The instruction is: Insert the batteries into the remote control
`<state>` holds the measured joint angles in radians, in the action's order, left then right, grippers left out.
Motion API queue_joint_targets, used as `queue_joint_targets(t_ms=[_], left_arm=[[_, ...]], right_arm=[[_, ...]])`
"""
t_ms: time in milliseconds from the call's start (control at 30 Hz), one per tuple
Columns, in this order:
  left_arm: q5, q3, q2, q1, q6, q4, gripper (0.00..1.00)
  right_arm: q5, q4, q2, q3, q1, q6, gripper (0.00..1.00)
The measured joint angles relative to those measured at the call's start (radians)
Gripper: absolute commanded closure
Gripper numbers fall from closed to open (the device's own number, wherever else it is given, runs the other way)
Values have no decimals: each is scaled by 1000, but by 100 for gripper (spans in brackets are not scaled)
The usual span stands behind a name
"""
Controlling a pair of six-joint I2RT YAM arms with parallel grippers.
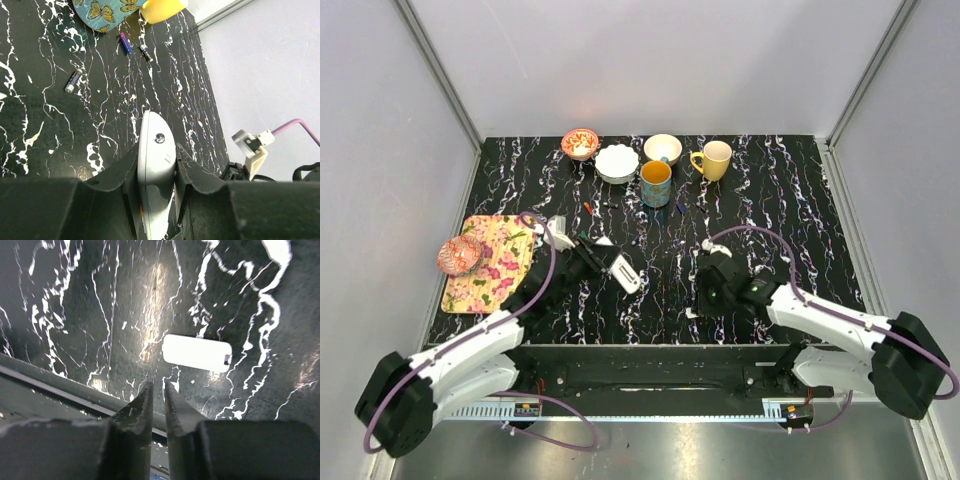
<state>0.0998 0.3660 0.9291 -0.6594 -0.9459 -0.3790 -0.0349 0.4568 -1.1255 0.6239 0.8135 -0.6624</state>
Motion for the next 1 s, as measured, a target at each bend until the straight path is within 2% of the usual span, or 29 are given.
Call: queue_joint_targets(t_ms=[100,433,667,1000], left_arm=[[3,-29,-80,0,3,44,100],[10,-80,-228,0,15,146,100],[20,-81,-302,0,34,208,100],[67,-81,-380,0,57,289,100]], right_arm=[[10,0,-37,0,42,-12,100],[10,1,-208,6,64,-46,100],[-35,-16,-320,90,64,-54,100],[-79,-65,-401,162,-4,-9,100]])
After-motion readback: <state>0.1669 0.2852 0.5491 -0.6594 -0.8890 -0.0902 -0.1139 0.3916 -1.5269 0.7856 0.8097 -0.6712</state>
